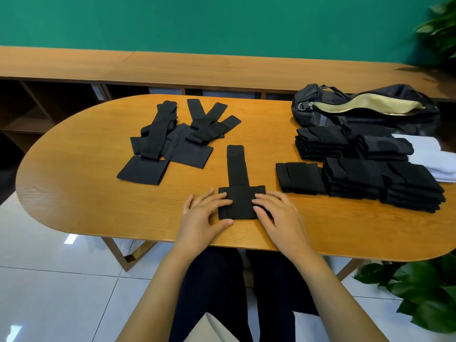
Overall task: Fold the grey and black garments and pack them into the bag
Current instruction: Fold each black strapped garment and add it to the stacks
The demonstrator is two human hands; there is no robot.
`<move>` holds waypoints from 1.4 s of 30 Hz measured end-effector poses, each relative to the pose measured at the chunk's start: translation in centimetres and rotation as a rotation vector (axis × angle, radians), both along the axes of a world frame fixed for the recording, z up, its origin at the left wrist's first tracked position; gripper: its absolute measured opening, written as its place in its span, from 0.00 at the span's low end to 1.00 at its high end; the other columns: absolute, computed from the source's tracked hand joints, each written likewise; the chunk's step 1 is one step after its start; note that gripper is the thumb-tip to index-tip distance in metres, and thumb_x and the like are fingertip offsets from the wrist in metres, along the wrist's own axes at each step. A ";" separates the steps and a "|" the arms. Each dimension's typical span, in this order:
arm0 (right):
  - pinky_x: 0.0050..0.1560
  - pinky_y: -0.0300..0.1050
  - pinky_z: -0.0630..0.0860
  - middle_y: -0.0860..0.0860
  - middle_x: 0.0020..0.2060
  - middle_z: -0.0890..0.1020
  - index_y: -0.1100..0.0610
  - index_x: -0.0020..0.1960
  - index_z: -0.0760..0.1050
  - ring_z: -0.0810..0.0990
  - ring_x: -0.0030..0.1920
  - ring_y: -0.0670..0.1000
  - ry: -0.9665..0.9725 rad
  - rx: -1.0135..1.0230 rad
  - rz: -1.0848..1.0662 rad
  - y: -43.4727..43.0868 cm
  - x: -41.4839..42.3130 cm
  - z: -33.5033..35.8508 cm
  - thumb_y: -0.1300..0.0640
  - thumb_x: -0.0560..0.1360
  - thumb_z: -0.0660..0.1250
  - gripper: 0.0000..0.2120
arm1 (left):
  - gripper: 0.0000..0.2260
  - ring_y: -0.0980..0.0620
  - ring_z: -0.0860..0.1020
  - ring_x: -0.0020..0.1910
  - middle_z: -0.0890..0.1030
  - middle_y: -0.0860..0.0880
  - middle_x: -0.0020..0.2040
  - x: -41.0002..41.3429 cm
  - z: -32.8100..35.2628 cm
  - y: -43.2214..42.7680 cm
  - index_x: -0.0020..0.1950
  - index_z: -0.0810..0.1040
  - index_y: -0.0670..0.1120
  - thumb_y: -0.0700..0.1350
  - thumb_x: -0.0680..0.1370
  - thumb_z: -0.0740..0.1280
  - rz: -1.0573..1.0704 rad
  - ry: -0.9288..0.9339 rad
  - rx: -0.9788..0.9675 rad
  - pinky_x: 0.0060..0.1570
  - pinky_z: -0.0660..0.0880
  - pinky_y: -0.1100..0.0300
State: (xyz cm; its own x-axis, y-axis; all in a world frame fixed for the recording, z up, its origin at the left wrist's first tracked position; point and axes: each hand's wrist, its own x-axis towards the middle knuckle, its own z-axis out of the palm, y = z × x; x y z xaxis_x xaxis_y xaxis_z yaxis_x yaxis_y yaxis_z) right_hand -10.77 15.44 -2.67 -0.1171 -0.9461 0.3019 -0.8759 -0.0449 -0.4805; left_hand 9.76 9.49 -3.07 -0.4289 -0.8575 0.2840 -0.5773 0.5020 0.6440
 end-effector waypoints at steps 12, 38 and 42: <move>0.65 0.44 0.61 0.39 0.64 0.75 0.45 0.62 0.78 0.64 0.69 0.45 0.064 -0.049 0.080 0.2 -0.1 0.1 0.36 0.71 0.66 0.24 | 0.22 0.63 0.64 0.69 0.77 0.60 0.63 -0.4 -0.4 0.3 0.58 0.81 0.56 0.63 0.76 0.54 0.052 0.041 -0.082 0.72 0.46 0.59; 0.62 0.43 0.60 0.37 0.52 0.80 0.45 0.55 0.81 0.69 0.60 0.42 -0.023 -0.134 0.123 0.4 -0.1 0.6 0.39 0.73 0.65 0.16 | 0.19 0.62 0.70 0.56 0.80 0.64 0.47 -1.6 -0.1 0.5 0.48 0.85 0.56 0.68 0.71 0.65 0.040 0.097 -0.138 0.69 0.56 0.46; 0.63 0.50 0.64 0.33 0.48 0.77 0.48 0.51 0.84 0.67 0.57 0.38 -0.086 -0.161 0.101 0.3 -0.1 0.7 0.47 0.72 0.71 0.10 | 0.18 0.62 0.69 0.57 0.81 0.63 0.48 -1.5 0.0 0.5 0.51 0.84 0.56 0.66 0.69 0.68 0.053 0.100 -0.142 0.70 0.54 0.48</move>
